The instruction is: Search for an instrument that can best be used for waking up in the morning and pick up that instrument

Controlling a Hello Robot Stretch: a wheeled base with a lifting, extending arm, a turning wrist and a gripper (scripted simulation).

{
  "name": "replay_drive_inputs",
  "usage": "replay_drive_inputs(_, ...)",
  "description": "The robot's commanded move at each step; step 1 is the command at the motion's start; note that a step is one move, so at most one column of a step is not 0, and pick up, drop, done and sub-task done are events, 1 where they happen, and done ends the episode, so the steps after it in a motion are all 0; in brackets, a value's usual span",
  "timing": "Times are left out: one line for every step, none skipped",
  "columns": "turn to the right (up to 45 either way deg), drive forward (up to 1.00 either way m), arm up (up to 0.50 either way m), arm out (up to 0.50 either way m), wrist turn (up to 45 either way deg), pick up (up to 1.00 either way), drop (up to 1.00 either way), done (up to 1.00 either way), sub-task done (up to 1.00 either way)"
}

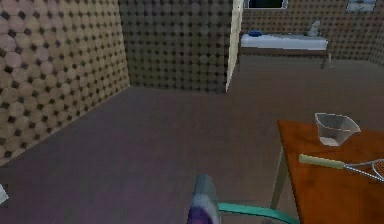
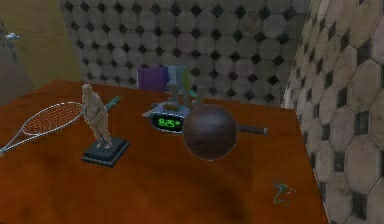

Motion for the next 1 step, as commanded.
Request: replay_drive_inputs(0.0,0.0,0.38,0.0,0.0,0.0,0.0,0.0,0.0)
